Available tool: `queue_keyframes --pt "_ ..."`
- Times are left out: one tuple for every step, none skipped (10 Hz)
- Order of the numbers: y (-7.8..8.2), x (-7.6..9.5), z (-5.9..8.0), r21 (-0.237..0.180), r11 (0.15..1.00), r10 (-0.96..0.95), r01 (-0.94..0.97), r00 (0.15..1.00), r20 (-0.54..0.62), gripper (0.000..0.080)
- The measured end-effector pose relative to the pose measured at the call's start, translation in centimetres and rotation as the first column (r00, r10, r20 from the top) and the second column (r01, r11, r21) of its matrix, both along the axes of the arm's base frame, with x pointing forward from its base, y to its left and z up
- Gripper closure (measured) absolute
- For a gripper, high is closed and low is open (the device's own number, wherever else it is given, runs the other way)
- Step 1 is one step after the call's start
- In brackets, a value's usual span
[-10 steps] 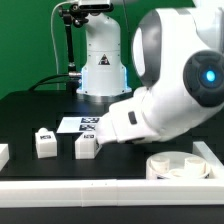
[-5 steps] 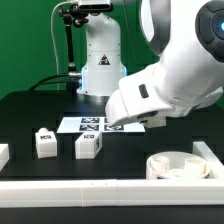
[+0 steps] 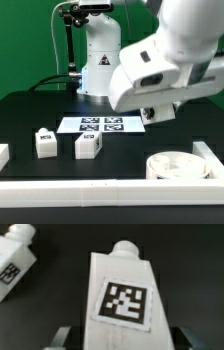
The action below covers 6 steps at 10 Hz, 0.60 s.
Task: Assemble stool
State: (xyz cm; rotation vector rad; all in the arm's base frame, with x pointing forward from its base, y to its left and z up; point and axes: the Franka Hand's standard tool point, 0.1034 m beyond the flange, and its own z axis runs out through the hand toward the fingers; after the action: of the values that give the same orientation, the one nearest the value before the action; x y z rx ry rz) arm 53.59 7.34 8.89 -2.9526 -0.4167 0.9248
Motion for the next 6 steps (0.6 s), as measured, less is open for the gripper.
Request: queue_keyframes --pt "0.1 1.4 0.8 0.010 1.000 -0.002 0.001 0.997 0.073 0.0472" --pt "0.2 2.4 1.0 0.021 1.000 -0.007 0.004 0.988 0.153 0.0472" --pt "0.1 2.8 0.9 0.033 0.999 -0.013 0.005 0.969 0.246 0.0472" --pt "0.0 2.6 0.8 0.040 0.999 -0.018 0.006 0.953 0.304 0.0472" --pt "-0.1 2.6 0.7 0.045 0.999 -0.020 0.005 0.940 0.340 0.0472" --pt "0.0 3.5 0.7 0.059 0.998 -0.027 0.002 0.905 0.425 0.0472"
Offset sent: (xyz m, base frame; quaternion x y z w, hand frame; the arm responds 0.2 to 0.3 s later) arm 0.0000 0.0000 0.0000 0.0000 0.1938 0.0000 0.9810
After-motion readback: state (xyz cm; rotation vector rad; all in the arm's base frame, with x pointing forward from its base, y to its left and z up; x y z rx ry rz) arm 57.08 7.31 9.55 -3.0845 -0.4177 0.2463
